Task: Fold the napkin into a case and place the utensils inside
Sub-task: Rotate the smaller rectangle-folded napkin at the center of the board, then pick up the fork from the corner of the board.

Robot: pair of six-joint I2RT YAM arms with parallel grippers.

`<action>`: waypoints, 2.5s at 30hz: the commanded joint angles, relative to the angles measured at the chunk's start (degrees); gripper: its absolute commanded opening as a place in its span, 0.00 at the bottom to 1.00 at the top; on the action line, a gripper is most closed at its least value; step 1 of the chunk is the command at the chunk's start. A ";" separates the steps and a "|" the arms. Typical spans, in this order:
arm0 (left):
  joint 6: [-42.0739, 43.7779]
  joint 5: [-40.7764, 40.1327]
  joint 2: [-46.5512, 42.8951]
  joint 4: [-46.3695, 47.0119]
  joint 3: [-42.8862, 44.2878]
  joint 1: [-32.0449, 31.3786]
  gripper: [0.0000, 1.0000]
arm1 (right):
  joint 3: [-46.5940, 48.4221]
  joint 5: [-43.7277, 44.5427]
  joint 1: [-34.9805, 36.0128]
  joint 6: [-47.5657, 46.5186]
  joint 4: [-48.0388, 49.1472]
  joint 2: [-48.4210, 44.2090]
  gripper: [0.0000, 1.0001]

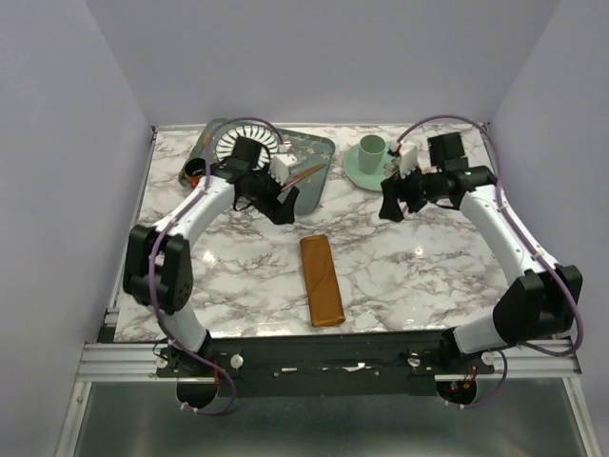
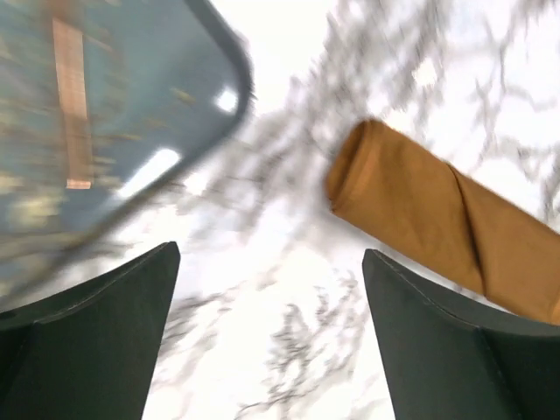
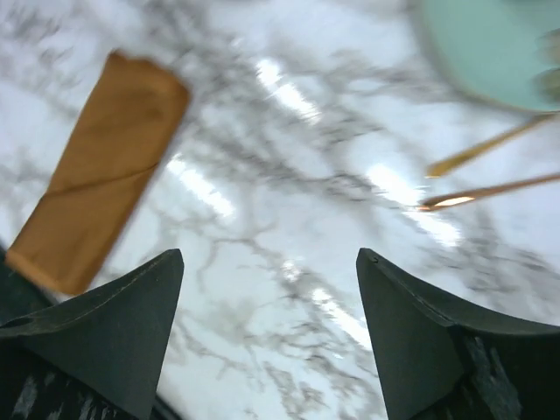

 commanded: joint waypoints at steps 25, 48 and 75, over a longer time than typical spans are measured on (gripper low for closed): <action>-22.77 -22.07 -11.11 10.79 3.08 9.93 0.91 | 35.97 27.67 -15.58 28.18 -4.25 40.07 0.72; -18.64 -24.45 -6.98 8.32 4.22 10.37 0.92 | 45.99 30.14 -15.41 30.12 -3.46 53.43 0.56; -22.23 -19.80 -14.71 18.42 -7.90 11.86 0.98 | 20.26 19.33 -9.09 29.41 -0.66 19.00 0.01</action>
